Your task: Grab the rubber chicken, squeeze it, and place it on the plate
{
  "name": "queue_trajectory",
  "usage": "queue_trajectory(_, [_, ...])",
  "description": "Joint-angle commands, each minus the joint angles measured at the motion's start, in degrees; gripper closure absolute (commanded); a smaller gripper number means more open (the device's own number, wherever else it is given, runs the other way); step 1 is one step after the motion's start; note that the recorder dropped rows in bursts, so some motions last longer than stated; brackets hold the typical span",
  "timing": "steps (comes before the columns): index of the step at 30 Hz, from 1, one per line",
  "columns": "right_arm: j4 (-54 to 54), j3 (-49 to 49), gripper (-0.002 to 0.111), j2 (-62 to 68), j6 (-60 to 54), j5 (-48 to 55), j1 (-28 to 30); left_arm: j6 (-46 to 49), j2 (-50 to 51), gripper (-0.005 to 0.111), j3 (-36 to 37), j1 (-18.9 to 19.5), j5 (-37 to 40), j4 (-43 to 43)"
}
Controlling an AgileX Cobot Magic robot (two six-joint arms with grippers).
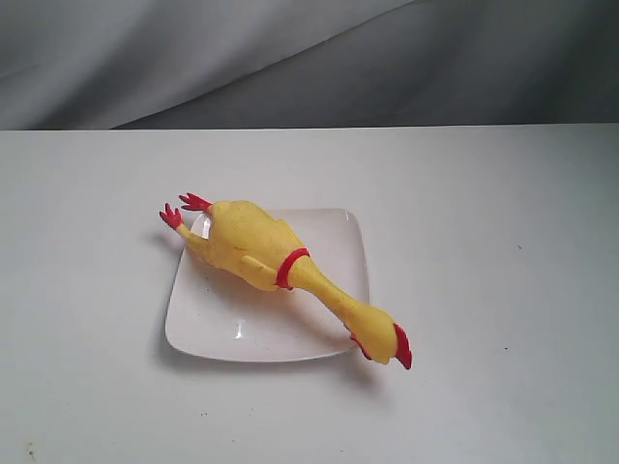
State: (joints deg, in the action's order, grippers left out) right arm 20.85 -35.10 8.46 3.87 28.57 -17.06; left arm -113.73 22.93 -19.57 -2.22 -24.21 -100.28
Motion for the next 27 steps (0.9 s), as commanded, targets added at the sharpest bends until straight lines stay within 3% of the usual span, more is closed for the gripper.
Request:
queue_trajectory(1, [-11.2,8.4,0.108,-0.2,-0.4,-8.9,12.5,0.3,-0.3,0.107,0.2,0.0,0.0,0.3])
queue_trajectory(5, [-19.6,18.2,0.108,-0.2,-0.4,-17.2,21.2,0.3,-0.3,0.107,0.2,0.0,0.0,0.3])
queue_trajectory(8, [-20.0,22.6,0.108,-0.2,-0.6,-19.2,23.9,0.3,-0.3,0.107,0.2,0.0,0.0,0.3])
queue_trajectory(20, [-21.6,35.1,0.108,-8.2,-1.9,-25.3,24.5,0.3,-0.3,0.107,0.2,0.0,0.0,0.3])
queue_trajectory(27, [-19.7,35.1,0.108,-8.5,-2.3,-16.1,24.5,0.3,-0.3,0.107,0.2,0.0,0.0,0.3])
